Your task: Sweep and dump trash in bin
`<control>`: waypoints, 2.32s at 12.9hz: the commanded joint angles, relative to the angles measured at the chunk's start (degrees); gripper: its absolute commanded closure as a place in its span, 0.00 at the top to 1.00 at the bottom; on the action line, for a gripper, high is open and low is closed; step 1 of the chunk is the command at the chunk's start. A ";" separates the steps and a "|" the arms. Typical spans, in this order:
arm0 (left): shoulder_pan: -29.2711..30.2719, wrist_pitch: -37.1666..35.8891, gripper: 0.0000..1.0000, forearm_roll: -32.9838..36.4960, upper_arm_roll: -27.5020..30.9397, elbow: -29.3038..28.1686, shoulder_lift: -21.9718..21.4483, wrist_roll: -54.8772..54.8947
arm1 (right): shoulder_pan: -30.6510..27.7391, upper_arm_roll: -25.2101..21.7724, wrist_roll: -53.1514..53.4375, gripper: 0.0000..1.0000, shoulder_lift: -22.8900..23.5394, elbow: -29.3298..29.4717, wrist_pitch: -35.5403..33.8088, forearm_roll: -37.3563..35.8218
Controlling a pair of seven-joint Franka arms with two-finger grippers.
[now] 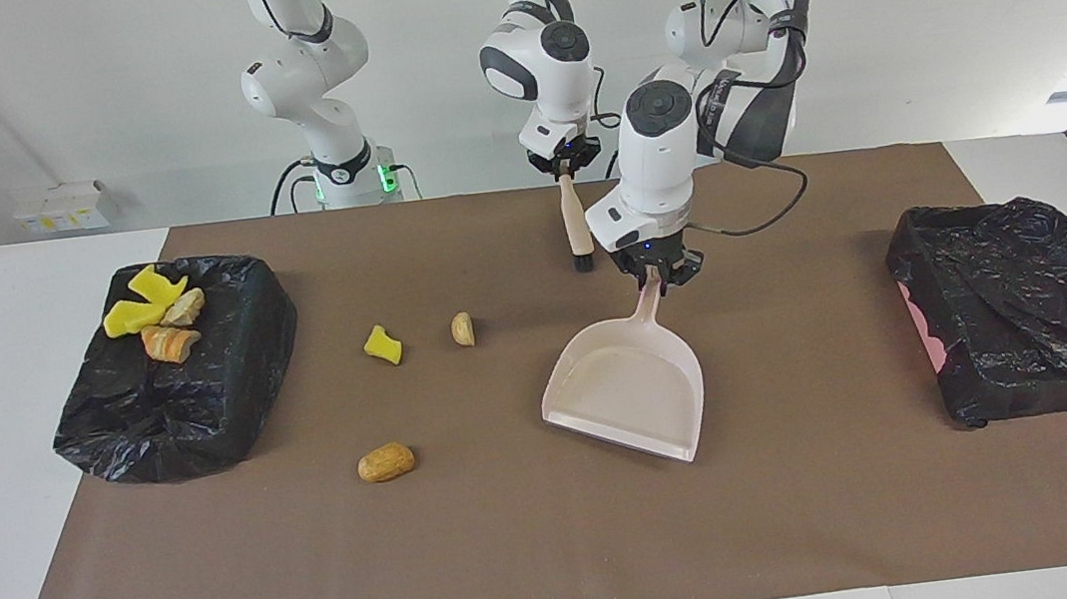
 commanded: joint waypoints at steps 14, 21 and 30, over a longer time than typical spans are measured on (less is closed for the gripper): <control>-2.75 5.55 0.00 -1.19 0.99 -8.88 -3.97 30.73 | -38.56 -0.60 -23.19 0.00 -7.08 7.74 -26.57 -7.84; -5.03 7.76 0.00 -1.11 0.55 -12.05 -4.68 32.31 | -47.20 -0.51 -40.23 0.00 7.14 21.86 -24.73 -26.20; -4.95 7.58 0.00 -1.10 0.46 -14.69 -6.61 32.40 | -46.86 -0.34 -46.84 0.00 22.37 35.25 -21.65 -40.82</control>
